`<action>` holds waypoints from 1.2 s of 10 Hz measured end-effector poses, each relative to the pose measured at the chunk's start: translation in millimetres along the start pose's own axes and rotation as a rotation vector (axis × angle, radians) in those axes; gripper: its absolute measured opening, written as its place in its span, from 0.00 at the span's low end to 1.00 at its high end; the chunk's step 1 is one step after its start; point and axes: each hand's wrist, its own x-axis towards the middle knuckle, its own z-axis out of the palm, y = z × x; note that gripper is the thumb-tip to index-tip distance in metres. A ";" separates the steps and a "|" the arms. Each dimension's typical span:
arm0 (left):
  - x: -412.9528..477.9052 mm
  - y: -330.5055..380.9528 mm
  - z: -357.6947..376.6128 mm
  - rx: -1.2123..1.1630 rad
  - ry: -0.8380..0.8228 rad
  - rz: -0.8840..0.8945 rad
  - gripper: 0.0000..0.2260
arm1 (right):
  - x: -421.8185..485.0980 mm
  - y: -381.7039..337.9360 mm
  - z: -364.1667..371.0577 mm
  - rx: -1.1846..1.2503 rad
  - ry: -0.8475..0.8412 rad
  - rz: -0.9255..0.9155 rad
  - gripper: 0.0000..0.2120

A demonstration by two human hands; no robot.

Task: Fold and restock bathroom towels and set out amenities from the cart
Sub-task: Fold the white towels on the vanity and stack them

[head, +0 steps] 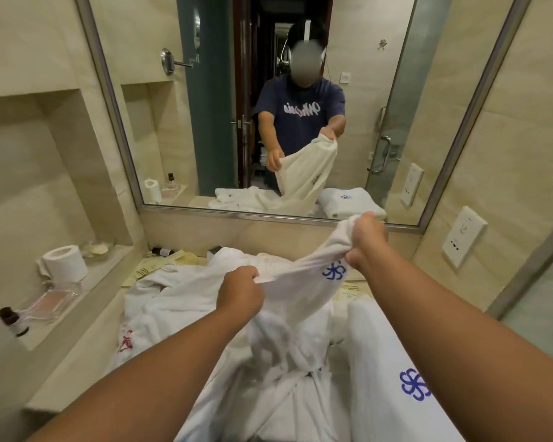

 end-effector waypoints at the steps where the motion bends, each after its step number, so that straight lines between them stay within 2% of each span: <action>1: 4.2 -6.3 -4.9 0.049 0.015 0.003 0.11 | 0.0 4.2 -8.6 -0.133 0.037 -0.131 0.23; 2: 13.1 -5.0 -14.9 -0.213 0.001 -0.052 0.10 | 17.2 17.5 -6.6 -0.434 0.022 -0.067 0.22; 3: 13.9 4.5 -24.1 -0.313 -0.043 -0.004 0.12 | 1.8 25.9 -7.5 -0.654 0.147 -0.125 0.35; 4: 10.2 23.4 -33.5 -0.385 -0.091 -0.008 0.24 | -32.3 43.7 -6.8 -0.843 -0.156 -0.534 0.36; 5: 4.9 31.3 -34.4 -0.414 -0.156 0.029 0.24 | -48.8 67.6 3.7 -1.144 -0.637 -0.674 0.42; 6: -0.1 27.9 -32.9 -0.347 -0.193 0.134 0.18 | -50.1 83.0 8.9 -1.182 -0.621 -0.742 0.12; 7: -1.1 12.5 -29.1 -0.302 -0.181 0.178 0.16 | -44.6 95.8 3.4 -0.958 -0.504 -0.649 0.14; 8: -5.3 1.4 -32.6 -0.263 -0.243 0.202 0.14 | -45.4 101.9 1.5 -0.802 -0.428 -0.577 0.13; 9: -11.7 -14.9 -30.1 -0.009 -0.250 0.180 0.05 | -47.8 105.7 0.9 -0.675 -0.300 -0.568 0.12; 10: -23.5 -36.0 -27.3 0.058 -0.203 0.019 0.07 | -49.4 107.1 -3.6 -0.432 -0.180 -0.473 0.15; 11: -33.6 -52.6 -27.8 0.131 -0.180 -0.123 0.06 | -52.1 103.6 -9.6 -0.286 -0.093 -0.404 0.12; 12: -43.3 -77.9 -20.1 0.049 -0.176 -0.291 0.07 | -50.0 97.3 -18.6 -0.111 0.021 -0.366 0.14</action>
